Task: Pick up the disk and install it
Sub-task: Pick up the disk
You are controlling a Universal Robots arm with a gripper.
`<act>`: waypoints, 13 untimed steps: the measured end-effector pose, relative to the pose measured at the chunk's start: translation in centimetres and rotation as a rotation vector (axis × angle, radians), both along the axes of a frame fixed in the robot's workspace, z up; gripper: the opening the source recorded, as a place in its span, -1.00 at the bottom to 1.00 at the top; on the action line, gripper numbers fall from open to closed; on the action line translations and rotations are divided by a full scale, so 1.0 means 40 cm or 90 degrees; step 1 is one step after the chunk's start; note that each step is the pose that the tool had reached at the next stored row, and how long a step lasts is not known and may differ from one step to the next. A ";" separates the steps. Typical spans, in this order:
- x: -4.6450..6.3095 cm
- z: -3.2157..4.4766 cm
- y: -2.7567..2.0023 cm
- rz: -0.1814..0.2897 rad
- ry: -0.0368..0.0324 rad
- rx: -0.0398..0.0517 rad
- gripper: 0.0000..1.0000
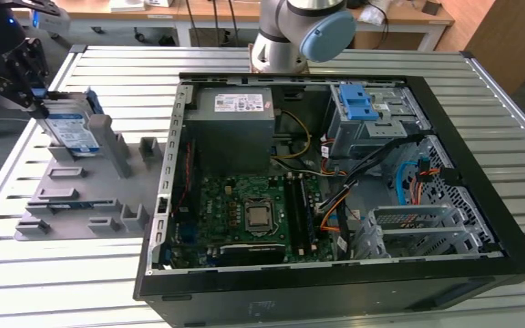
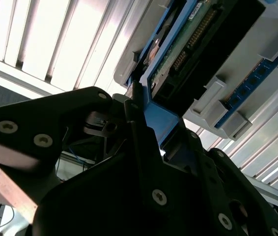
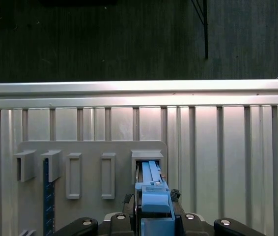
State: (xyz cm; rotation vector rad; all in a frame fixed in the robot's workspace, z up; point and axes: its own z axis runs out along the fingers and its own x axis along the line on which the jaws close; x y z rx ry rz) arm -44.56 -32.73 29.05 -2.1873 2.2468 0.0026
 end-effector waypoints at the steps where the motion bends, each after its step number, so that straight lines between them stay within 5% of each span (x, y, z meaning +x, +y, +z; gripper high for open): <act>1: 0.000 0.002 0.000 0.000 -0.0001 0.0000 -0.27; 13: 0.000 0.003 0.000 0.000 0.0000 0.0000 -0.27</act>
